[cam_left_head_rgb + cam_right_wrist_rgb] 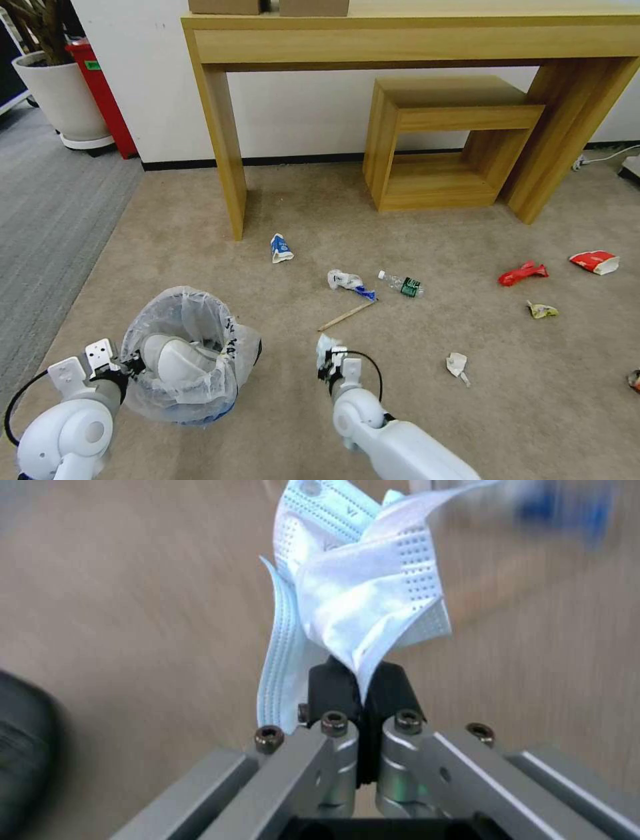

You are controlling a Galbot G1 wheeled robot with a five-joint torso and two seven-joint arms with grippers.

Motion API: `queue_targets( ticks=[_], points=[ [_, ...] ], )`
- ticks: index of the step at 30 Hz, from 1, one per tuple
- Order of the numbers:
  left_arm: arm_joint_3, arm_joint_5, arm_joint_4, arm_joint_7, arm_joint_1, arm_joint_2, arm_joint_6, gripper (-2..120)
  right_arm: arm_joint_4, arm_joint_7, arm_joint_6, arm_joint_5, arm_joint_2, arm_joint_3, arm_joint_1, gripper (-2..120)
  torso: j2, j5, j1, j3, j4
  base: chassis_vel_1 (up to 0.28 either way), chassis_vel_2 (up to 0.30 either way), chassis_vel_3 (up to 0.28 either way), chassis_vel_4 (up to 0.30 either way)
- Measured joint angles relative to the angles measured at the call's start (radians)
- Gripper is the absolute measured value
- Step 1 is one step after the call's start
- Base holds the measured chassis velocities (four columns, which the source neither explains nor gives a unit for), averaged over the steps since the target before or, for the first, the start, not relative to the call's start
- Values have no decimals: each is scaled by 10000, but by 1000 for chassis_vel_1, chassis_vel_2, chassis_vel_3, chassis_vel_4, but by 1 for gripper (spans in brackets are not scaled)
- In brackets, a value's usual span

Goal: Pick up the trash bin and place the garbage on the floor into it.

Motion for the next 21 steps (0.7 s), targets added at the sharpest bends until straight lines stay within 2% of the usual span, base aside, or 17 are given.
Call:
queue_targets(
  ticks=[3,4,7,8,10,11,14,15,17,18,21],
  points=[
    [64,-21,-88,-22,-9,7,48,1,1840,-854,777,-73,-1244,53,229,0,0,-1,0,-1,-2,0,0,0,0],
    [64,-21,-88,-22,-9,7,48,1,1840,-854,777,-73,-1244,53,229,0,0,-1,0,-1,-2,0,0,0,0],
    [102,-30,-205,-43,4,7,100,1,3088,-1910,1437,138,-2134,-168,1033,0,0,0,0,-1,-2,0,0,0,0],
    [102,-30,-205,-43,4,7,100,1,3088,-1910,1437,138,-2134,-168,1033,0,0,0,0,-1,-2,0,0,0,0],
    [114,-36,-337,-60,13,-19,137,1,4223,-2646,1750,770,-2800,-1011,2577,0,0,-2,0,0,0,0,0,0,0],
    [114,-36,-337,-60,13,-19,137,1,4223,-2646,1750,770,-2800,-1011,2577,0,0,-2,0,0,0,0,0,0,0],
    [115,-46,-500,-82,20,-80,165,1,5199,-2714,1555,1934,-3004,-2426,4305,0,0,-4,0,-1,1,0,0,0,0],
    [115,-46,-500,-82,20,-80,165,1,5199,-2714,1555,1934,-3004,-2426,4305,0,0,-4,0,-1,1,0,0,0,0],
    [98,-69,-609,-106,17,-136,173,1,5380,-2415,1168,2491,-2846,-3422,5405,0,0,-3,0,0,0,0,0,0,0],
    [98,-69,-609,-106,17,-136,173,1,5380,-2415,1168,2491,-2846,-3422,5405,0,0,-3,0,0,0,0,0,0,0],
    [52,-122,-762,-137,25,-243,177,1,5326,-1381,335,3675,-2351,-4648,6865,0,0,-5,0,-1,0,0,0,0,0]
  ],
)
